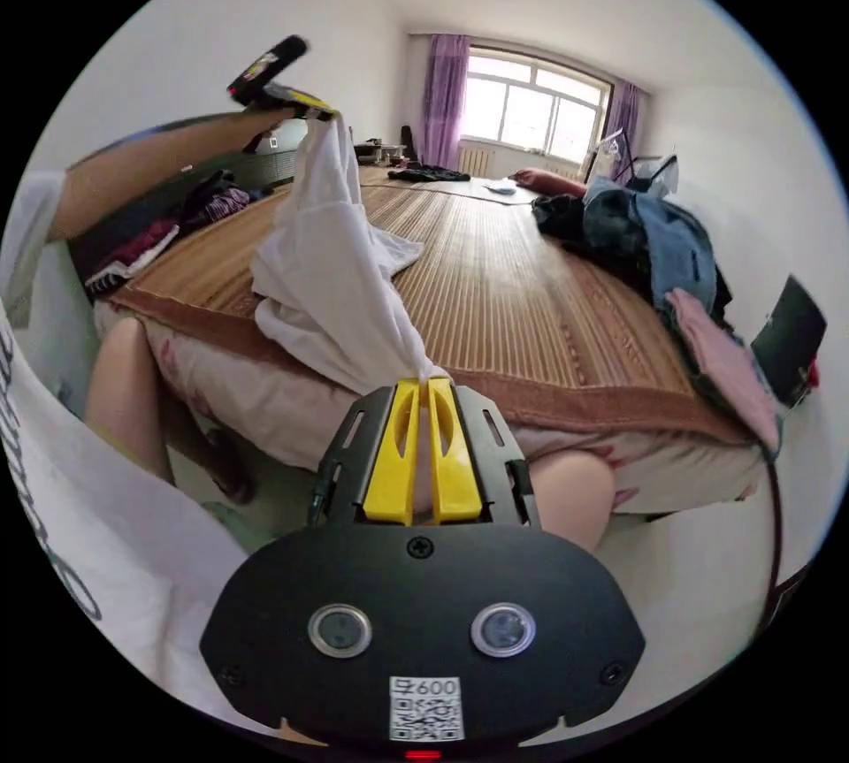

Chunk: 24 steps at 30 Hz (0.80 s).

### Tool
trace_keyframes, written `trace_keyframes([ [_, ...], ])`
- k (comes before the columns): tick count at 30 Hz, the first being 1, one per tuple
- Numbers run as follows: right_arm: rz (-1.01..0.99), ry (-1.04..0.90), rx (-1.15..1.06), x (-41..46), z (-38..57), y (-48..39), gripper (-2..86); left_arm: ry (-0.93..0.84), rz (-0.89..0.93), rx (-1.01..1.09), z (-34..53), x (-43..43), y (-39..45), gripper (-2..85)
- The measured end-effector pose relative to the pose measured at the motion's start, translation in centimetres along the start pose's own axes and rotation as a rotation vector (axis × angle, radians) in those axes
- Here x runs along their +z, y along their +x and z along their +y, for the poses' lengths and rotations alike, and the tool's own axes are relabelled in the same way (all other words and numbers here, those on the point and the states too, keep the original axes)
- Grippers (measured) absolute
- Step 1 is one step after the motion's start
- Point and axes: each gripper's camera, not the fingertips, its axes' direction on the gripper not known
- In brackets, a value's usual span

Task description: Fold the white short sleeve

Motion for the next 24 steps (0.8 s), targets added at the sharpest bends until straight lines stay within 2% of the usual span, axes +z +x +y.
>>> trace_keyframes([
  [2, -0.022, -0.035, 0.071, 0.7, -0.3, -0.6, -0.8, -0.147, 0.047, -0.031, -0.7, 2.8, 0.9, 7.8],
  [5, -0.124, -0.068, 0.085, 1.3, 0.9, -1.2, -0.7, -0.089, 0.266, -0.225, 1.6, 3.3, -0.6, 11.5],
  [7, -0.148, -0.029, 0.128, 0.9, 2.4, -0.6, -0.6, -0.021, 0.326, -0.304, 4.3, 3.1, -1.7, 11.4],
  [13, -0.074, 0.058, 0.388, -0.8, 7.1, 5.2, -0.7, 0.095, 0.401, -0.201, 17.3, 2.7, -1.5, 8.8],
  [17, -0.109, 0.179, 0.4, -1.0, 7.6, 6.3, -0.8, 0.08, 0.544, -0.208, 25.9, 3.2, -0.5, 14.1],
  [19, -0.202, 0.184, 0.433, 0.3, 7.4, 6.4, -0.8, 0.076, 0.607, -0.217, 28.4, 3.8, -0.2, 15.5],
  [21, -0.472, 0.179, 0.434, 2.2, 7.4, 6.0, -0.8, 0.038, 0.745, -0.232, 30.9, 5.5, -0.1, 16.2],
  [22, -0.537, 0.181, 0.42, 2.4, 7.4, 5.6, -0.8, 0.022, 0.773, -0.239, 31.4, 6.0, 0.0, 16.3],
  [24, -0.649, 0.235, 0.329, 2.3, 8.0, 2.4, -0.8, 0.008, 0.841, -0.14, 33.0, 6.9, 1.8, 14.1],
])
